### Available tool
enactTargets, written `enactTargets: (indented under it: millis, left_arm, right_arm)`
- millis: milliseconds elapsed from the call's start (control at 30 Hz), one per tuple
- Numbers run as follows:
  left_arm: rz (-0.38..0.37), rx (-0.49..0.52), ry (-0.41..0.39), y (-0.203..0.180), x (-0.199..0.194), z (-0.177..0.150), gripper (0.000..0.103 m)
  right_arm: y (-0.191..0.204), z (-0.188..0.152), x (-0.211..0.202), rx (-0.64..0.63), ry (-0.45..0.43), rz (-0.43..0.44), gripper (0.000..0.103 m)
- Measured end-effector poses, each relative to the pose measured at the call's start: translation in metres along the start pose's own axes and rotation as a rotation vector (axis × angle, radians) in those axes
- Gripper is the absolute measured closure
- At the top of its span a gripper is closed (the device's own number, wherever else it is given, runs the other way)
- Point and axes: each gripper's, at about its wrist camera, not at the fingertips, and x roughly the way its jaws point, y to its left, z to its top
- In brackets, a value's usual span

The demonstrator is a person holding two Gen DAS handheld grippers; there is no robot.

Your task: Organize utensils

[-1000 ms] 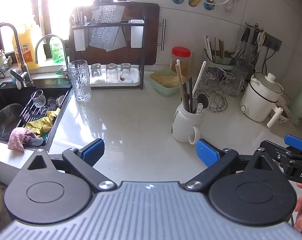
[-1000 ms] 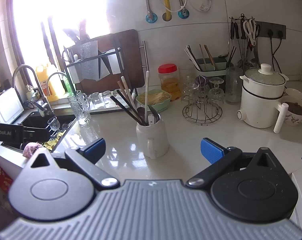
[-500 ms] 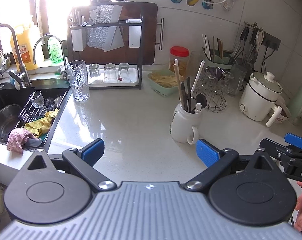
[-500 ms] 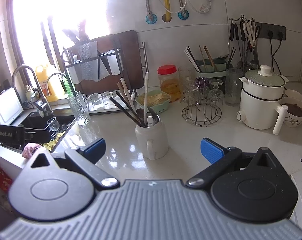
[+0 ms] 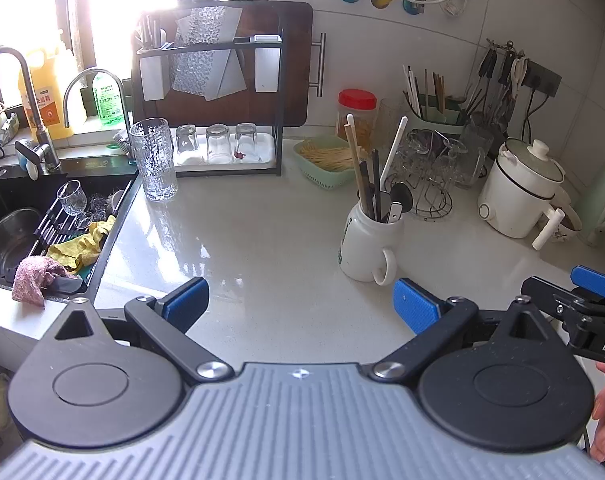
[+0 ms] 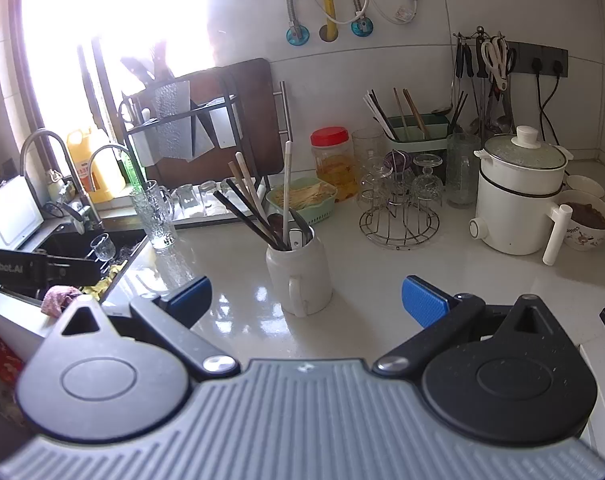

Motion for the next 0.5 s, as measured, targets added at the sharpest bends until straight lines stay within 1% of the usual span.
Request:
enactTargets:
  millis: [500]
  left_arm:
    - [-0.002,0.002,0.0,0.001,0.0001,-0.0003,0.003]
  right_arm:
    - [0.004,0.0002,0.0004,-0.008,-0.002,0.0,0.0]
